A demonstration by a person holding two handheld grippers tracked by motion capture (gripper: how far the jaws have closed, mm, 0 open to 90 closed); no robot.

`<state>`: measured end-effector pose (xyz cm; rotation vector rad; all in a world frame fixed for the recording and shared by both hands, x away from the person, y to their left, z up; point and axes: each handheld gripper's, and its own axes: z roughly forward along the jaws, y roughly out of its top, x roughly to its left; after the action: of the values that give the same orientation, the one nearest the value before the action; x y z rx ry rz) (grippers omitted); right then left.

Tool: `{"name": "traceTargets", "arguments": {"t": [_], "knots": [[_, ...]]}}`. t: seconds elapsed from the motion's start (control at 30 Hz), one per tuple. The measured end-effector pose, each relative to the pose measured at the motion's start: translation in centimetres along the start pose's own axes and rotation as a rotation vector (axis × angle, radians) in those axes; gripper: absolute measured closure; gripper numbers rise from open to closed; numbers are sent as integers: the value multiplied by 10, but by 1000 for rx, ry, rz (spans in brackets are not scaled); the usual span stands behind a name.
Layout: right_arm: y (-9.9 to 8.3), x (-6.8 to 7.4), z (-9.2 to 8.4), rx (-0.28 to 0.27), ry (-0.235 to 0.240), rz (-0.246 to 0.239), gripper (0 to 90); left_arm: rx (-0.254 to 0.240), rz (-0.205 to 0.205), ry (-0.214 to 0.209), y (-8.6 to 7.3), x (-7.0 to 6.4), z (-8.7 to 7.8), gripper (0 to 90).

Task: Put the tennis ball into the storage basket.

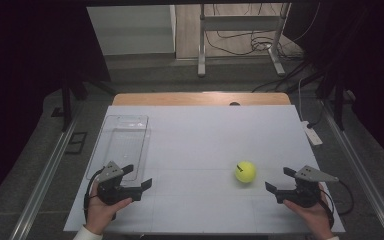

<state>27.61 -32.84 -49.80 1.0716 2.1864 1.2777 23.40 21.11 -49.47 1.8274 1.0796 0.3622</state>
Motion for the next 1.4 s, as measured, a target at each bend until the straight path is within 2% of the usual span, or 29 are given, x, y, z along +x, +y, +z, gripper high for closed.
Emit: {"name": "traceTargets", "arguments": {"t": [0.57, 0.77, 1.4], "knots": [[0, 2, 2, 3, 7, -8, 100, 9, -6, 0, 5, -3, 2, 107], [1, 1, 1, 0, 8, -9, 100, 23, 13, -6, 11, -8, 6, 101], [4, 2, 8, 3, 24, -17, 100, 65, 33, -22, 23, -14, 14, 97]]}}
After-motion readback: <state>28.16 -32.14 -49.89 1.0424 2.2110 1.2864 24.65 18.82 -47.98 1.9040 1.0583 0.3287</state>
